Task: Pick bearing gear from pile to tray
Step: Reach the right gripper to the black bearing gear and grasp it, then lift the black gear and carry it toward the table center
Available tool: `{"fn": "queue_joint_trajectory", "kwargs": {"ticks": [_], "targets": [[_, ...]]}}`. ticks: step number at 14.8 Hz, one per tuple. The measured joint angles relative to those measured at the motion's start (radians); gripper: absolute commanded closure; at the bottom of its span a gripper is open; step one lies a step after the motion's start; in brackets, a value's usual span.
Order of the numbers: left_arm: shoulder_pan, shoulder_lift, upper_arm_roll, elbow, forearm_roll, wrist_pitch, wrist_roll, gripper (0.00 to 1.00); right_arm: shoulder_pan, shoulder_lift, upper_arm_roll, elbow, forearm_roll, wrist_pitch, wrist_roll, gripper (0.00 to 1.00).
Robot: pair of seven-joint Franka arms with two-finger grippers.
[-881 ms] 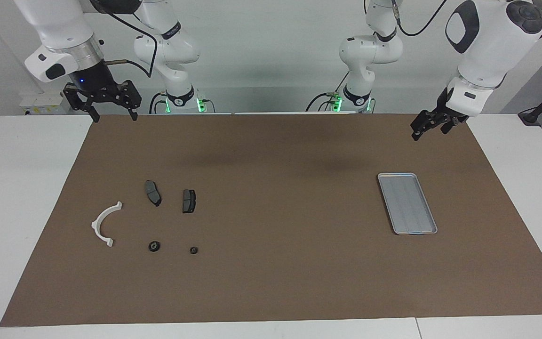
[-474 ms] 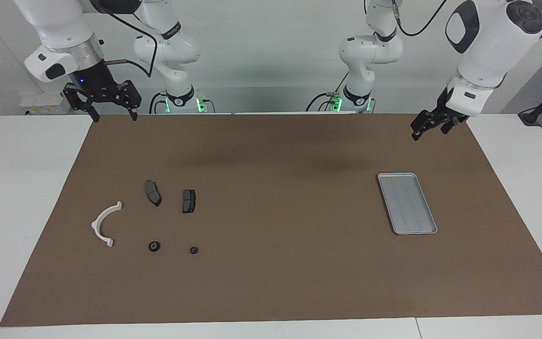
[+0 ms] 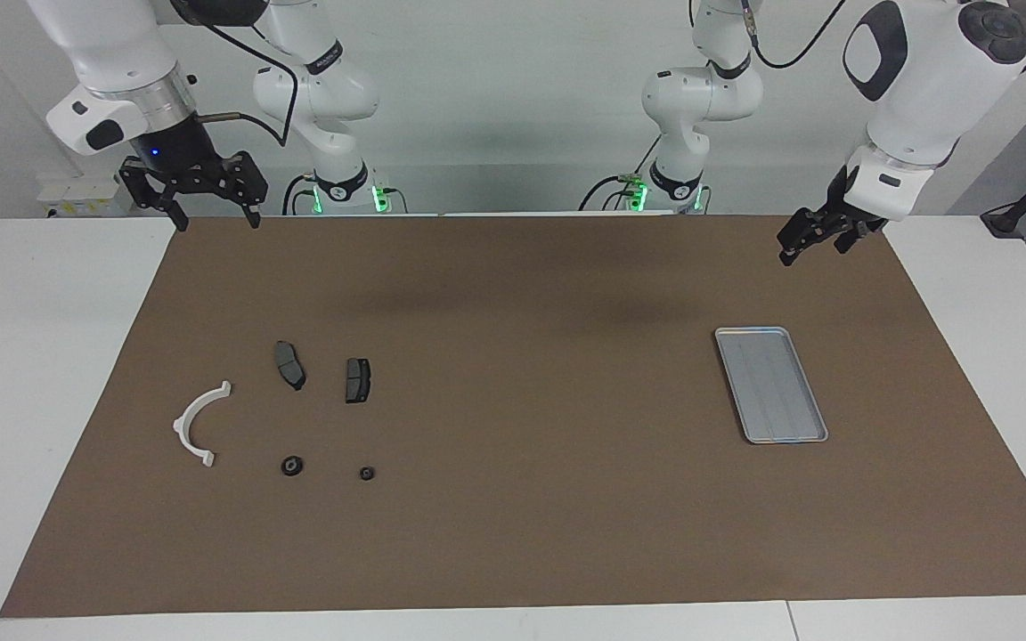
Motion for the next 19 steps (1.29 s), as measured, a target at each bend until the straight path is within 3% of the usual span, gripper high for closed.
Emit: {"fn": "queue_joint_trajectory", "kwargs": {"ticks": [8,14,19], "targets": [[0.000,0.000,0.000,0.000,0.000,0.000,0.000,0.00,0.015,0.027,0.010,-0.004,-0.008,0.109,0.000,0.00],[0.000,0.000,0.000,0.000,0.000,0.000,0.000,0.00,0.031,0.195,0.012,-0.012,-0.029,0.252,0.011,0.00],[0.000,0.000,0.000,0.000,0.000,0.000,0.000,0.00,0.104,0.322,0.012,-0.011,-0.031,0.375,0.148,0.00]]}}
